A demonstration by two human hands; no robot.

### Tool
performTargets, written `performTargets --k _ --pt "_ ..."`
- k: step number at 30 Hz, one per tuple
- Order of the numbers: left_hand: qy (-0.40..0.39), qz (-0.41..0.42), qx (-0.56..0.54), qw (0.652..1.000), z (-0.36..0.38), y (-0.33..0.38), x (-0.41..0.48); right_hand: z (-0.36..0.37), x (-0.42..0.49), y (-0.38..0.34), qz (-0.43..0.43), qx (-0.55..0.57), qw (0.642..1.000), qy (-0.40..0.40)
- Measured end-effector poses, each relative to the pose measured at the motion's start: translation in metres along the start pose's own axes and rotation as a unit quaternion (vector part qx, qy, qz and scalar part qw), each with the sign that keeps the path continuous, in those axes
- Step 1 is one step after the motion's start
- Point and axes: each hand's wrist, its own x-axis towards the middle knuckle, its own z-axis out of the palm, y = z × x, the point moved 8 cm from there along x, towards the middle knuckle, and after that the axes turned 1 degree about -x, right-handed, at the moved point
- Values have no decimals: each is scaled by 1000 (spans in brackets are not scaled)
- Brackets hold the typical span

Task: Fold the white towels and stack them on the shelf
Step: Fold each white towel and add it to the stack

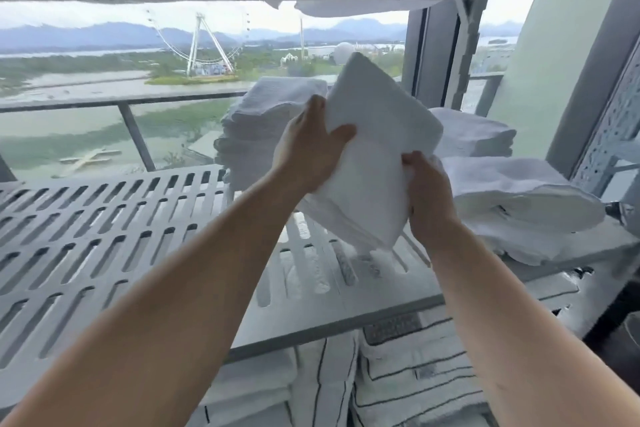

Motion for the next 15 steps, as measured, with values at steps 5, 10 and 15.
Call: performTargets --k 5,10,15 --pt "67 -19 -18 997 23 6 18 -7 32 -18 -91 -94 991 -22" --pt "52 -22 -9 998 53 -4 51 -11 66 -34 -167 -212 962 38" --pt "8 -19 -72 997 87 -6 91 -16 101 -62 -199 -267 939 90"
